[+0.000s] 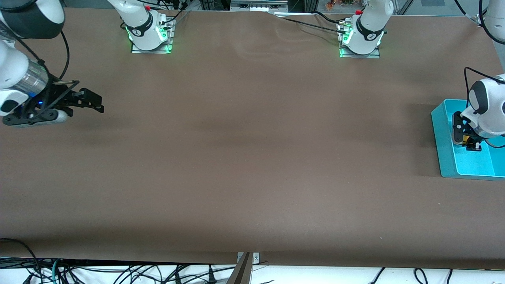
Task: Wind and store yellow beetle car
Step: 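Open the left gripper to drop the car in the bin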
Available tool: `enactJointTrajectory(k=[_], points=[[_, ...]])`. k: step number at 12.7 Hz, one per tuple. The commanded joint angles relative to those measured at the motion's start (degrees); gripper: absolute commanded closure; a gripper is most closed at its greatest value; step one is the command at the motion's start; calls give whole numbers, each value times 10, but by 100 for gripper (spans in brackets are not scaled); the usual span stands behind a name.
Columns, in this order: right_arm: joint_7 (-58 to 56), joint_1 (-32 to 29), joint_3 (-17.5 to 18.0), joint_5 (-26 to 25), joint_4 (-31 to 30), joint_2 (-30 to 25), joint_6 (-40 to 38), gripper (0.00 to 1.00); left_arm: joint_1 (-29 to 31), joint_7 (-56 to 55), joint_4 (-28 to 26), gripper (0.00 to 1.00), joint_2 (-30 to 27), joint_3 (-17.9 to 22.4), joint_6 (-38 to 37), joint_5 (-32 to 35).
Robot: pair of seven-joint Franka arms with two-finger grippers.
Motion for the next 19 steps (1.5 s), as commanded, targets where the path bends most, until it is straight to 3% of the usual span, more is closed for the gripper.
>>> enactJointTrajectory(k=[1,3,6,8,12,16,19], points=[[-43,-5,-15,-7,6,-7,-42,0,-11,13,5,0,-26,8,-6,-7],[-45,-4,-28,-8,10,-9,-44,0,-23,13,8,0,-73,7,-68,-41],[-43,-3,-27,-11,15,-10,-39,0,-35,8,62,0,-152,-21,-293,-166],[-40,-3,-25,-10,23,-7,-40,0,-60,-47,77,0,-189,-20,-369,-258],[-44,-3,-26,-10,27,-6,-40,0,-101,-330,81,0,-252,-47,-425,-293],[-37,-1,-24,-3,34,-6,-42,0,-195,-638,85,0,-287,-58,-441,-296],[-37,-2,-24,-2,34,-5,-44,0,-200,-852,121,0,-293,-138,-481,-288]])
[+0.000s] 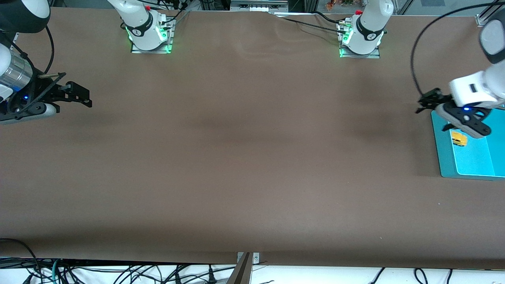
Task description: Wind and store yellow beetle car
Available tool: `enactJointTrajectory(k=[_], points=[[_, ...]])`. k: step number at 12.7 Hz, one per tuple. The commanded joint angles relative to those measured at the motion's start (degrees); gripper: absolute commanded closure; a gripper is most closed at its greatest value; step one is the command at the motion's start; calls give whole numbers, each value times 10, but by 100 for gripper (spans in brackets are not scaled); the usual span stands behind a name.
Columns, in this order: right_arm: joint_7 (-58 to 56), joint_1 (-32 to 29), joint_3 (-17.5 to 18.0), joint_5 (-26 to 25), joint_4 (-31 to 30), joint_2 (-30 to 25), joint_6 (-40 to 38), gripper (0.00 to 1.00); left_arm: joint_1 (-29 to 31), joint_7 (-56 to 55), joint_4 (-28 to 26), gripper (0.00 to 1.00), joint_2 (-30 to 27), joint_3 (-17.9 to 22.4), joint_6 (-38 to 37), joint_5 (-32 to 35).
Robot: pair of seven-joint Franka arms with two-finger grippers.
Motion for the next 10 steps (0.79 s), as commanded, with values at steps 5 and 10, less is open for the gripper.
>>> enactJointTrajectory(k=[5,10], points=[[2,-1,9,3,4,-10,-14,0,-3,-346,49,0,-17,-41,-49,-3],[2,-1,11,3,-25,-38,-11,0,-3,-348,61,0,-27,-45,-82,37]])
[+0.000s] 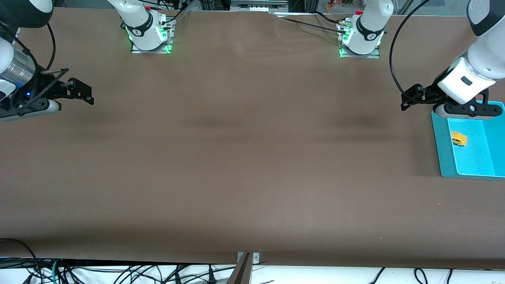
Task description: Wind and store yellow beetle car
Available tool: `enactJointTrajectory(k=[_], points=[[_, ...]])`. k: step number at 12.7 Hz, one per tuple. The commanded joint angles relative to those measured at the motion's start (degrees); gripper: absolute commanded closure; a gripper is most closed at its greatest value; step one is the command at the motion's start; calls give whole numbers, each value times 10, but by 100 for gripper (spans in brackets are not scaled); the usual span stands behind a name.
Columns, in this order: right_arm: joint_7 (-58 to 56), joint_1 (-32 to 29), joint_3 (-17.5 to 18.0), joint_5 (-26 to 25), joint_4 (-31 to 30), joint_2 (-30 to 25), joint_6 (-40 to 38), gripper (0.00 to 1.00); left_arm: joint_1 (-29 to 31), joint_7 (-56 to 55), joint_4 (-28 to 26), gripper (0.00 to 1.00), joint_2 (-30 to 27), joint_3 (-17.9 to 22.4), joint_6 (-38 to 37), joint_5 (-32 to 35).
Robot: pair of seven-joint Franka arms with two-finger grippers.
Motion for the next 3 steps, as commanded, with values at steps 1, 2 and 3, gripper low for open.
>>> enactJointTrajectory(k=[1,2,3], points=[[1,-2,4,3,-15,-20,-4,0,0,-11,9,0,-5,-5,-19,19],[1,-2,4,3,-14,-20,-4,0,0,-10,10,0,-6,-5,-24,18],[1,-2,4,3,-15,-20,-7,0,0,-8,11,0,-6,-6,-36,18]])
